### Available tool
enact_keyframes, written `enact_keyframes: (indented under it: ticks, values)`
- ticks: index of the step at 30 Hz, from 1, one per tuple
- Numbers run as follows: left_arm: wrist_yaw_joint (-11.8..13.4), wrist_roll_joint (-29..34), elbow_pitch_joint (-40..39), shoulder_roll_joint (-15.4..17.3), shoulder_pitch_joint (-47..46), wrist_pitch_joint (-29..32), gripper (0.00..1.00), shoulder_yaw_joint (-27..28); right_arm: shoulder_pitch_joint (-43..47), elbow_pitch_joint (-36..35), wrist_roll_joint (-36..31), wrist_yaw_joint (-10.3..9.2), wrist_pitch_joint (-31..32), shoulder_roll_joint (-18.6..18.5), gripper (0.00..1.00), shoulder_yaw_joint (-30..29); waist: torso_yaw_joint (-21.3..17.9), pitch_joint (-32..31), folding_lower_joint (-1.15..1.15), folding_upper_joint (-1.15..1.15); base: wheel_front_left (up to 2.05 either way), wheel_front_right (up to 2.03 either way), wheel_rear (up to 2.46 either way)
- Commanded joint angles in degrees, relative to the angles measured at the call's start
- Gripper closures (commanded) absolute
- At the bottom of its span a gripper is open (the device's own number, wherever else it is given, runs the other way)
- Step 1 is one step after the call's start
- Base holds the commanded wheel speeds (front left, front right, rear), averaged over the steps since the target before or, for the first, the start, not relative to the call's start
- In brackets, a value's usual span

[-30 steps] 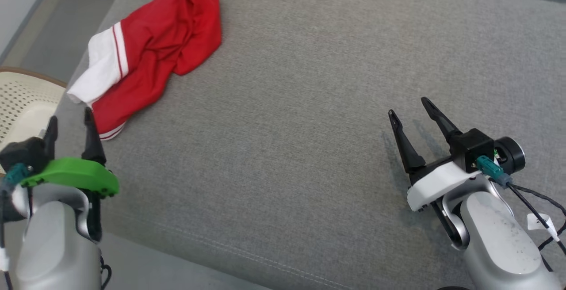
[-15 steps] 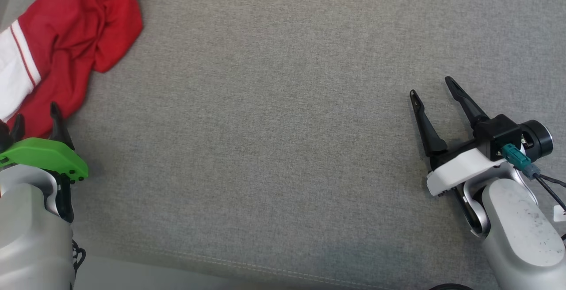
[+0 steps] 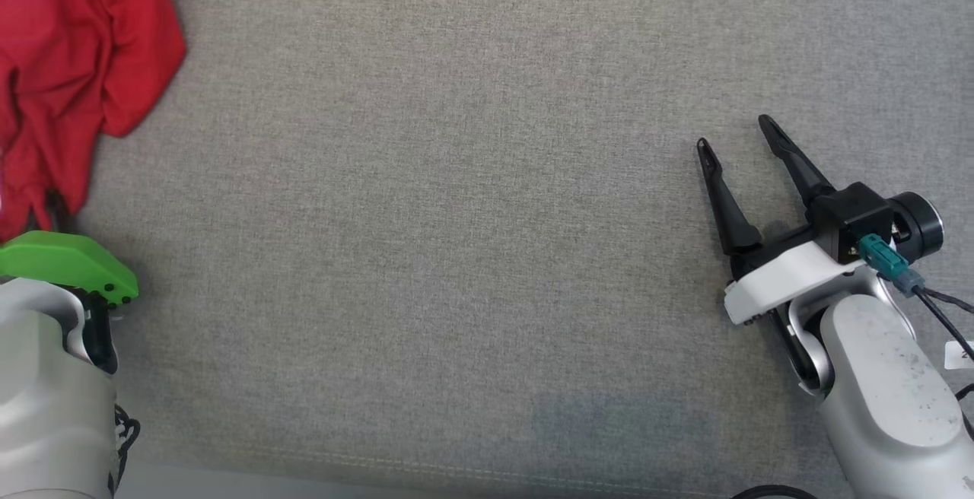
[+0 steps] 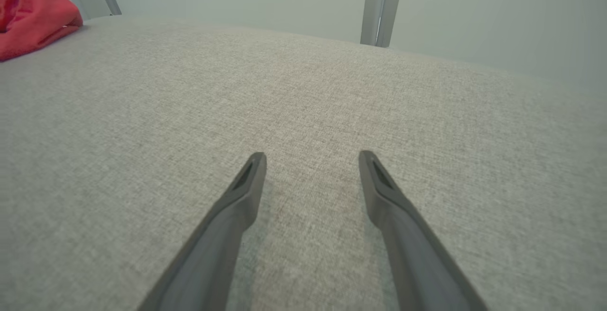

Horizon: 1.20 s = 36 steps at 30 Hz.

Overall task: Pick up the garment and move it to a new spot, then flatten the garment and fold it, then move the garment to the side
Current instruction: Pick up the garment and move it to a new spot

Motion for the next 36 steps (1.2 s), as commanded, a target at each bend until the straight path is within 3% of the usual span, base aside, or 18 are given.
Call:
enact_keyframes:
  ticks: [1, 7, 12, 20, 26, 27, 32, 36]
  values:
    - [-0.63, 0.46, -1.19, -0.72, 0.67, 0.21, 1.00, -0.91, 0.90, 0.68, 0.38, -0.09, -0.12, 0.63, 0.00, -0.14, -0.72, -1.27, 0.00, 0.00, 0.00, 0.00, 0.00]
    - [-1.43, 2.76, -11.33, -3.09, 3.96, 0.16, 1.00, -3.79, 1.97, 1.41, 1.29, -0.09, -0.13, 3.12, 0.00, -0.51, -1.91, -5.04, 0.00, 0.00, 0.00, 0.00, 0.00]
    - [-1.69, 4.48, -17.98, -8.14, 6.35, 0.16, 1.00, -10.21, 2.65, 2.44, 2.30, -0.10, -0.13, 5.70, 0.00, 0.13, -4.46, -8.70, 0.00, 0.00, 0.00, 0.00, 0.00]
    - [-1.72, 2.27, -23.19, -11.37, 8.69, 0.16, 1.00, -27.57, 3.50, 3.30, 3.28, -0.10, -0.13, 7.92, 0.00, 0.43, -11.78, -11.62, 0.00, 0.00, 0.00, 0.00, 0.00]
    - [-1.72, -1.24, -26.01, -11.81, 9.28, 0.16, 1.00, -41.61, 3.99, 3.77, 3.74, -0.09, -0.13, 8.70, 0.00, 0.15, -18.68, -12.29, 0.00, 0.00, 0.00, 0.00, 0.00]
    - [-1.72, -1.24, -26.01, -11.81, 9.28, 0.16, 1.00, -41.61, 3.99, 3.77, 3.74, -0.09, -0.13, 8.70, 0.00, 0.15, -18.68, -12.29, 0.00, 0.00, 0.00, 0.00, 0.00]
    - [-1.73, -5.73, -31.30, -11.84, 9.41, 0.15, 1.00, -53.14, 4.92, 3.77, 4.02, -0.09, -0.13, 9.28, 0.00, -0.41, -22.47, -12.61, 0.00, 0.00, 0.00, 0.00, 0.00]
    - [-1.71, -7.50, -33.93, -11.76, 9.61, 0.16, 1.00, -56.40, 5.24, 3.68, 4.00, -0.09, -0.13, 9.70, 0.00, -0.64, -23.75, -12.91, 0.00, 0.00, 0.00, 0.00, 0.00]
